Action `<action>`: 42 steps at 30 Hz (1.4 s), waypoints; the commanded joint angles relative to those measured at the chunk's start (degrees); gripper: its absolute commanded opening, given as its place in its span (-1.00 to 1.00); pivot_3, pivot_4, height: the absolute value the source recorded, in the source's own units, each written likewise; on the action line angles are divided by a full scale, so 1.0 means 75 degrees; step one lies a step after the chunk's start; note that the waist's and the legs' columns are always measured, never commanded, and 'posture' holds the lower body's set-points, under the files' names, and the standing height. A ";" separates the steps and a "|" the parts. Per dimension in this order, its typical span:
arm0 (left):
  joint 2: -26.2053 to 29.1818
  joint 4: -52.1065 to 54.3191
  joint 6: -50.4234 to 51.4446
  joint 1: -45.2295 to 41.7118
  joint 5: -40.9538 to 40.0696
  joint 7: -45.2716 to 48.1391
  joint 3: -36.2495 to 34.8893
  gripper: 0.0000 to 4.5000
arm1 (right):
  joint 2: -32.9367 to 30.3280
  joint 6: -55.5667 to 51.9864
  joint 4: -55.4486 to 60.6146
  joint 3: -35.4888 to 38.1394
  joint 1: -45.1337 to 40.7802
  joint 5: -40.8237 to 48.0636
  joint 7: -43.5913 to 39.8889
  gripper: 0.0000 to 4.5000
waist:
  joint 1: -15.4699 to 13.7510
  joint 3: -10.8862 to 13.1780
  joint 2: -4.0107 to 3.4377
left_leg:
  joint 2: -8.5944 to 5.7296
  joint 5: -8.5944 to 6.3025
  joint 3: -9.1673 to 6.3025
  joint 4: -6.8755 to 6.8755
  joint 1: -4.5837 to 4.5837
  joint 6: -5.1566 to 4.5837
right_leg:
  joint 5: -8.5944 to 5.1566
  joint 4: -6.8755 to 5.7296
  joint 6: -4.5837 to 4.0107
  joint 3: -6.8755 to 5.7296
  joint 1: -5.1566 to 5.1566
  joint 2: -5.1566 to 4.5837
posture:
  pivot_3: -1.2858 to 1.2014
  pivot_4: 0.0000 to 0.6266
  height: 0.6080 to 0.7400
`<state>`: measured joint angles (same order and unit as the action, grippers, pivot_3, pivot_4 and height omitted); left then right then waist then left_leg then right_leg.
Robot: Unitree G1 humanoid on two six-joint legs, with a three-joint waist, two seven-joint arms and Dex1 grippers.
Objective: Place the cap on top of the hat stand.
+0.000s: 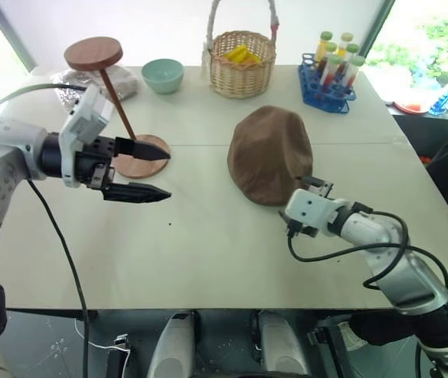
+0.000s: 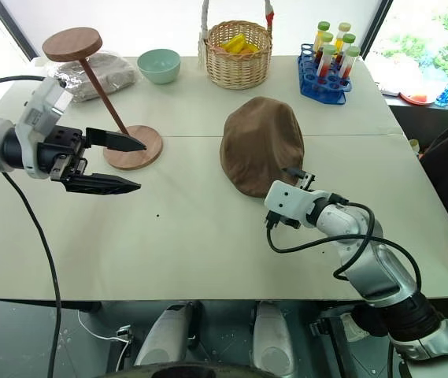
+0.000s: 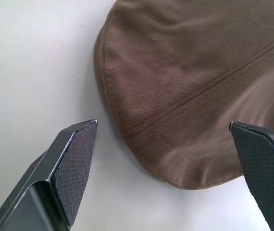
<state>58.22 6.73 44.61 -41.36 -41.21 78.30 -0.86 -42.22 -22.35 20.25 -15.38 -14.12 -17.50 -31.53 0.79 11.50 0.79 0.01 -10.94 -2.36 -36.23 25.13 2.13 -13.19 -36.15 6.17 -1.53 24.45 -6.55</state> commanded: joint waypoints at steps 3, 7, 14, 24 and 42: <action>0.0007 -0.0029 0.0056 -0.0419 0.0016 -0.0068 -0.0183 0.99 | 0.0441 0.0715 -0.0966 -0.0427 -0.0394 -0.0818 0.0550 0.99 | 0.0023 -0.0007 0.0014 | 0.0000 0.0000 0.0000 -0.0001 -0.0002 0.0000 | 0.0001 -0.0002 0.0000 0.0000 -0.0001 0.0001 | 0.03 -0.52 1.00; -0.0034 -0.0090 -0.0021 -0.0447 0.0107 -0.0090 -0.0143 0.99 | 0.0753 0.1064 -0.1935 -0.0549 -0.0758 -0.1241 0.0953 0.99 | 0.0039 -0.0014 0.0024 | 0.0000 0.0000 0.0000 0.0000 -0.0030 0.0000 | 0.0000 -0.0004 -0.0001 0.0002 -0.0027 0.0001 | 0.03 -0.52 1.00; -0.0089 -0.0055 -0.0013 -0.0426 0.0108 -0.0175 -0.0228 0.99 | 0.1070 0.1731 -0.3471 -0.0705 -0.1317 -0.1685 0.1521 0.99 | 0.0006 -0.0027 0.0049 | 0.0001 0.0000 -0.0002 0.0003 -0.0100 0.0000 | -0.0002 0.0007 -0.0004 0.0002 -0.0103 0.0001 | 0.03 -0.52 1.00; -0.0101 -0.0049 -0.0066 -0.0399 0.0078 -0.0363 -0.0384 1.00 | 0.1318 0.2108 -0.4021 -0.0613 -0.1221 -0.1611 0.1616 -0.30 | -0.0002 -0.0040 0.0069 | 0.0001 0.0000 -0.0010 0.0002 -0.0122 0.0000 | -0.0003 0.0009 -0.0005 0.0000 -0.0128 0.0002 | 0.03 -0.52 1.00; -0.0149 -0.0076 -0.0006 -0.0370 0.0002 -0.0702 -0.0633 1.00 | 0.1536 0.1861 -0.3327 -0.0004 -0.1479 -0.1372 0.1274 -0.99 | -0.0007 -0.0042 0.0074 | 0.0000 -0.0001 -0.0019 0.0011 -0.0120 0.0001 | -0.0008 0.0012 -0.0001 -0.0003 -0.0128 0.0002 | 0.03 -0.52 1.00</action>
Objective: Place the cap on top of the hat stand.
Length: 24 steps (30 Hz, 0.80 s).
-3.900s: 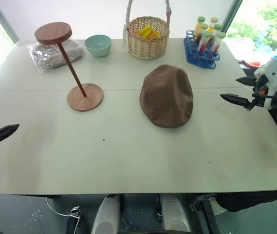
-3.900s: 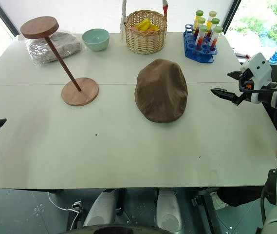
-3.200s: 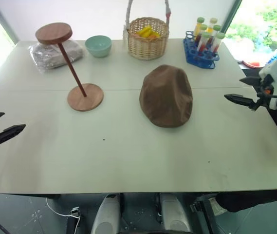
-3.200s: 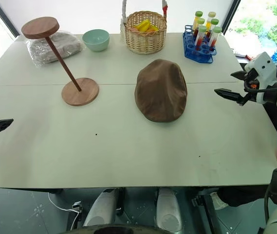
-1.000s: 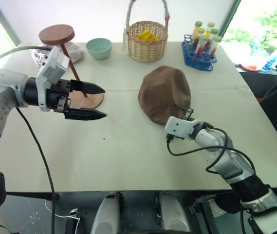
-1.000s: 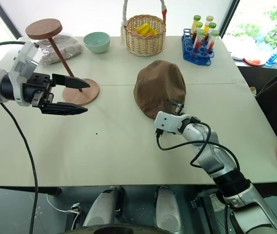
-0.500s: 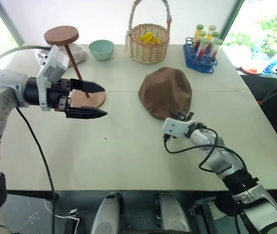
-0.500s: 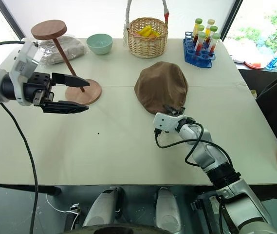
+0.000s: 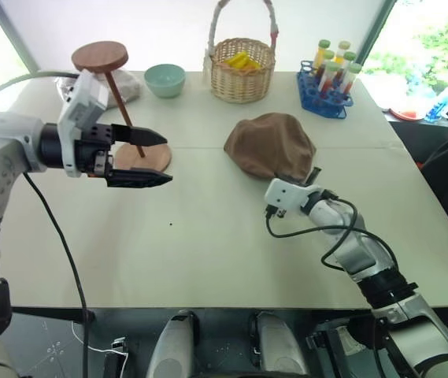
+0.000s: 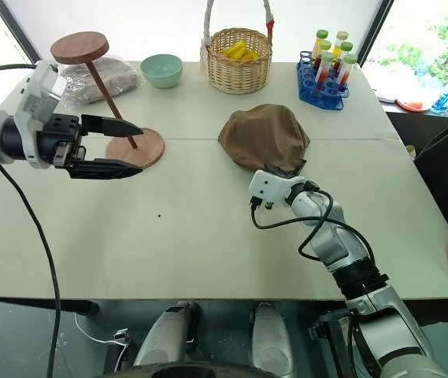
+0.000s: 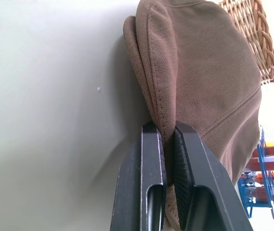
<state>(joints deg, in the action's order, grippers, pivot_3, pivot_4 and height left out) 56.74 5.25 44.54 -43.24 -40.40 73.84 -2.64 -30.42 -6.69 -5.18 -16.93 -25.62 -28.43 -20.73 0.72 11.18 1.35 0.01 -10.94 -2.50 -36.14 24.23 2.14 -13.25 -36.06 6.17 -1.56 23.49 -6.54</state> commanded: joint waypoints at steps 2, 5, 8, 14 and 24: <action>0.0071 0.0157 0.0035 -0.0061 -0.0130 -0.0200 -0.0510 1.00 | -0.0133 -0.0191 0.0180 0.0254 -0.0064 0.0038 -0.0225 -0.99 | 0.0002 0.0001 -0.0001 | 0.0000 0.0000 0.0000 0.0003 0.0000 0.0000 | -0.0001 0.0000 0.0001 0.0000 0.0001 0.0000 | 0.03 -0.52 1.00; 0.0147 0.0222 0.0314 0.0054 -0.0358 -0.0657 -0.1109 1.00 | -0.0492 0.0017 0.0454 0.0468 -0.0675 -0.0016 -0.0422 -0.99 | 0.0024 0.0012 -0.0009 | 0.0000 0.0000 0.0000 0.0002 0.0007 0.0000 | -0.0001 0.0001 0.0002 0.0000 0.0008 0.0000 | 0.03 -0.52 1.00; 0.0244 0.0390 0.0569 0.0330 -0.0559 -0.1182 -0.1886 1.00 | -0.0689 0.0236 0.0523 0.0594 -0.1400 0.0090 -0.0593 -0.99 | 0.0058 0.0016 -0.0012 | 0.0000 0.0000 0.0000 0.0003 0.0016 0.0000 | -0.0001 0.0000 0.0002 0.0000 0.0021 0.0000 | 0.03 -0.52 1.00; 0.0508 0.0873 0.1413 0.1521 -0.1089 -0.2376 -0.4310 1.00 | -0.0502 0.1105 -0.0319 0.0513 -0.3486 0.0225 -0.0646 -0.99 | 0.0245 0.0023 -0.0018 | 0.0003 0.0000 0.0001 0.0051 0.0024 0.0000 | 0.0004 -0.0009 0.0019 0.0002 0.0063 0.0004 | 0.03 -0.52 1.00; 0.0786 0.1192 0.1937 0.3982 -0.0891 -0.2874 -0.7548 1.00 | 0.1333 0.2926 -0.3218 0.0312 -0.7049 0.0698 -0.0054 -0.99 | 0.0435 0.0025 -0.0017 | 0.0005 0.0013 0.0006 0.0114 0.0025 0.0021 | 0.0010 -0.0010 0.0023 0.0007 0.0099 0.0006 | 0.03 -0.52 1.00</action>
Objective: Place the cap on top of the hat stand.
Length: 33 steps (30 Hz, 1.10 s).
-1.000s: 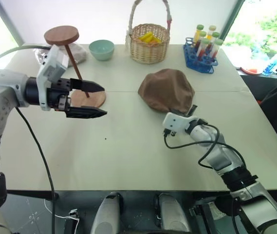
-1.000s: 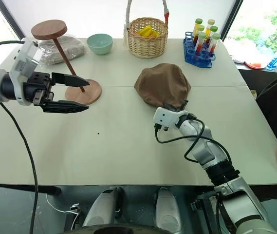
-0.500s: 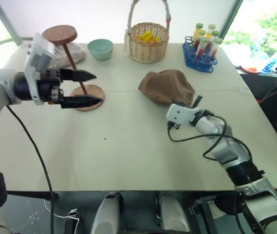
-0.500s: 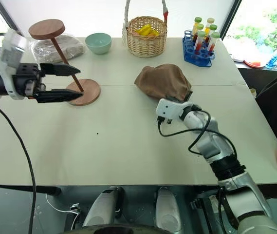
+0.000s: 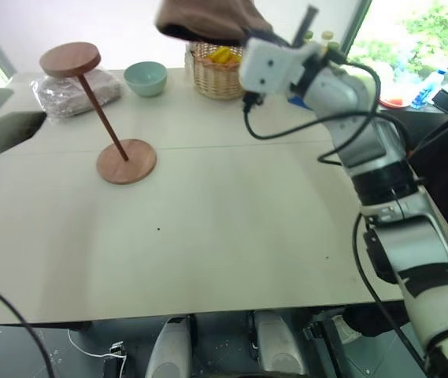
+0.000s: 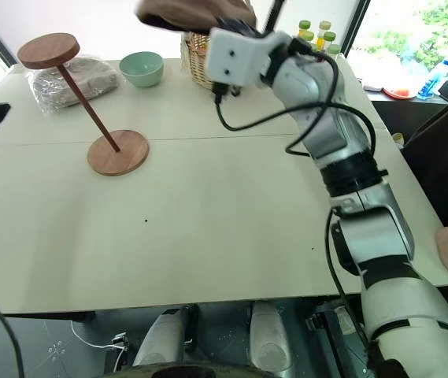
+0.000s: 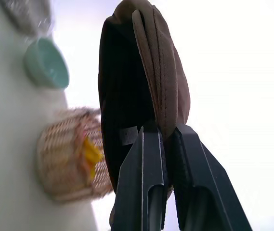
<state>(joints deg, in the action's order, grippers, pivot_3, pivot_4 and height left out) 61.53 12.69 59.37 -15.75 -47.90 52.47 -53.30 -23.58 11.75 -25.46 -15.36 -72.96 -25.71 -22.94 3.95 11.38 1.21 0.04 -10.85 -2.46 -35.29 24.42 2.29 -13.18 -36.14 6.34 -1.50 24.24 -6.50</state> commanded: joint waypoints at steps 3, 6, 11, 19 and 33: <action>0.0145 0.0102 -0.0104 0.0803 0.0200 -0.0084 -0.1377 1.00 | 0.1215 0.0825 -0.1483 0.0065 -0.1455 0.0606 0.0283 -0.99 | 0.0016 -0.0001 0.0002 | 0.0000 0.0010 -0.0003 0.0014 -0.0003 0.0017 | -0.0003 0.0000 -0.0010 0.0000 0.0005 0.0000 | 0.03 -0.52 1.00; 0.0222 0.0065 -0.0122 0.1027 0.0234 -0.0173 -0.1743 1.00 | 0.1946 0.1232 -0.2332 0.0005 -0.2007 0.0709 0.0410 -0.99 | 0.0003 -0.0002 0.0003 | 0.0001 0.0020 -0.0006 0.0024 -0.0003 0.0036 | -0.0001 -0.0004 -0.0014 -0.0001 0.0013 0.0002 | 0.03 -0.52 1.00; 0.0404 0.0223 0.0131 0.0901 -0.0026 -0.0602 -0.1896 1.00 | 0.2695 0.1643 -0.3342 -0.0125 -0.2342 0.0697 0.0427 -0.99 | -0.0003 -0.0008 0.0013 | 0.0001 0.0025 -0.0014 0.0027 -0.0001 0.0048 | -0.0008 -0.0003 -0.0028 -0.0004 0.0013 0.0002 | 0.03 -0.52 1.00; 0.0653 0.0805 0.0751 -0.0227 -0.0816 -0.1935 -0.0877 1.00 | 0.2931 0.2158 -0.3227 -0.0690 -0.1614 0.0428 0.0151 -0.99 | 0.0008 -0.0009 0.0023 | 0.0000 0.0029 -0.0025 0.0031 -0.0001 0.0056 | 0.0004 -0.0006 -0.0007 -0.0008 0.0012 0.0006 | 0.03 -0.52 1.00; 0.0620 0.0479 0.0368 -0.0667 -0.0964 -0.2170 0.0058 1.00 | 0.2973 0.1870 -0.3000 -0.1096 -0.0976 -0.0013 0.0163 -0.83 | 0.0009 -0.0008 0.0022 | 0.0003 0.0035 -0.0040 0.0037 -0.0001 0.0066 | 0.0003 -0.0018 -0.0012 -0.0007 0.0022 0.0021 | 0.03 -0.52 1.00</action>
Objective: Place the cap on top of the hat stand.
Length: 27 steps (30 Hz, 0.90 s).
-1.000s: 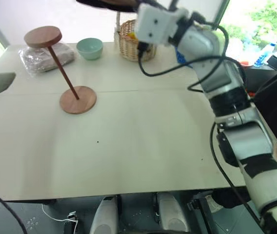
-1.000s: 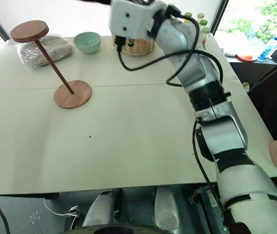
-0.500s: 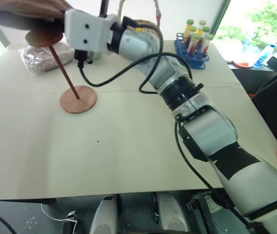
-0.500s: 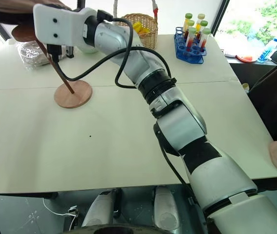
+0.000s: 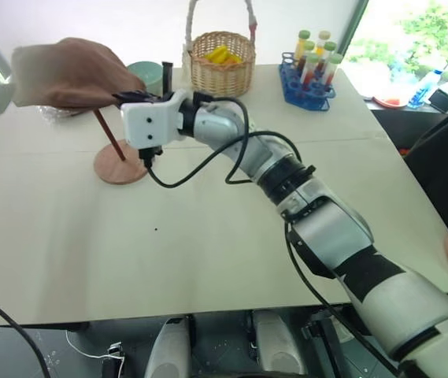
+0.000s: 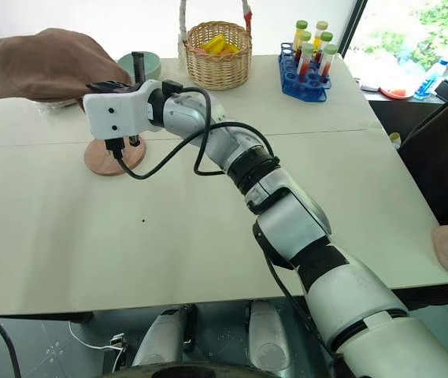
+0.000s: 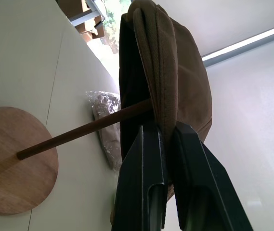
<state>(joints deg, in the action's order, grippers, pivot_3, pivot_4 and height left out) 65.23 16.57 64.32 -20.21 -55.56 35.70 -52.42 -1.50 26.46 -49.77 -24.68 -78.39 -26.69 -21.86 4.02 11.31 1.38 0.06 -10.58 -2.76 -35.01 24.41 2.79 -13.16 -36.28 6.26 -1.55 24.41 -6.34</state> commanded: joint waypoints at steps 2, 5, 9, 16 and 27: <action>0.0118 -0.0164 -0.0433 0.0029 0.0149 0.0236 -0.0019 1.00 | -0.0028 -0.0141 0.0573 0.0211 -0.0124 0.0250 -0.0171 -0.51 | -0.0001 0.0000 0.0000 | 0.0000 0.0000 0.0000 0.0000 0.0000 0.0000 | 0.0000 0.0000 0.0000 0.0000 0.0000 0.0000 | 0.03 -0.52 1.00; 0.0150 -0.0336 -0.0636 0.0202 0.0250 0.0551 0.0007 1.00 | -0.0163 -0.0199 0.1213 0.0235 0.0145 0.0408 -0.0497 0.13 | -0.0002 0.0001 -0.0001 | 0.0000 0.0000 -0.0002 0.0002 0.0000 0.0000 | 0.0000 0.0000 -0.0001 -0.0001 0.0000 0.0002 | 0.03 -0.52 1.00; 0.0256 -0.0554 -0.0933 0.0372 0.0384 0.1092 0.0128 1.00 | -0.0440 -0.0585 0.2409 0.0270 0.0756 0.0781 -0.1240 0.13 | -0.0020 0.0000 0.0001 | 0.0001 0.0000 -0.0002 0.0001 0.0000 0.0001 | 0.0000 0.0000 0.0000 -0.0001 -0.0002 0.0002 | 0.03 -0.52 1.00; 0.0415 -0.0703 -0.1444 0.0426 0.0581 0.1875 0.0509 1.00 | -0.1082 -0.1362 0.4172 0.0398 0.1697 0.1167 -0.2113 0.13 | -0.0020 0.0000 0.0001 | 0.0001 0.0002 -0.0002 -0.0002 -0.0001 0.0003 | -0.0001 0.0001 -0.0003 -0.0002 -0.0005 0.0002 | 0.03 -0.52 1.00; 0.1211 -0.0191 -0.3181 -0.0327 0.1497 0.2854 0.2311 1.00 | -0.3623 -0.8988 0.8274 0.2860 0.2760 0.5644 -0.4936 0.96 | -0.0233 0.0004 -0.0005 | 0.0038 0.0002 0.0015 -0.0012 0.0001 0.0002 | -0.0009 0.0012 -0.0036 -0.0004 -0.0011 0.0028 | 0.03 -0.52 1.00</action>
<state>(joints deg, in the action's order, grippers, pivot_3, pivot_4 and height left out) 72.31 13.26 43.94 -21.22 -46.48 57.15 -36.52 -26.33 -29.10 7.04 -8.30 -55.03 7.51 -55.73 2.28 11.34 1.34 0.41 -10.56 -2.62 -35.10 24.44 2.81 -13.22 -36.15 5.97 -1.58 24.32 -6.08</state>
